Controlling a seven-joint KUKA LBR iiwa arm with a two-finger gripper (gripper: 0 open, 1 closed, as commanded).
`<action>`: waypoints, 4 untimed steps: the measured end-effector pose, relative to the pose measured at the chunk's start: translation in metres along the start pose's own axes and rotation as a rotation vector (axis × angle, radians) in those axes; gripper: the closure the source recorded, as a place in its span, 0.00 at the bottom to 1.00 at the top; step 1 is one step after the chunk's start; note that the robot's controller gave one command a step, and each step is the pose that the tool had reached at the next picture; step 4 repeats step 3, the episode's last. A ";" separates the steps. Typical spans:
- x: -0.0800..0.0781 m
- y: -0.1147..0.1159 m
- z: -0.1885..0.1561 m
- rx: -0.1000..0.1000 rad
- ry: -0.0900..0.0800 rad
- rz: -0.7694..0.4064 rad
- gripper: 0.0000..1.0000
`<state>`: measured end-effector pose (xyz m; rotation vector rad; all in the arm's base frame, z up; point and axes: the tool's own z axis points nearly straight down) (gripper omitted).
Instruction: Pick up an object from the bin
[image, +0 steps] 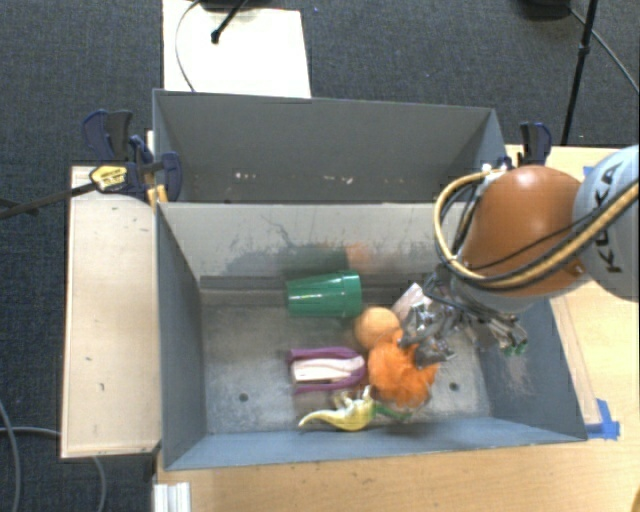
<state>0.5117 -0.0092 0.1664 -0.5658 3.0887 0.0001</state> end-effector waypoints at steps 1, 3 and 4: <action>0.000 0.000 0.000 0.000 0.000 -0.003 1.00; 0.000 0.000 0.000 0.000 0.000 -0.005 1.00; 0.000 0.000 0.000 0.000 0.000 -0.005 1.00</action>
Offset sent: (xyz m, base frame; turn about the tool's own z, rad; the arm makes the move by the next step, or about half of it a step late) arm 0.0000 0.0000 0.0000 0.0000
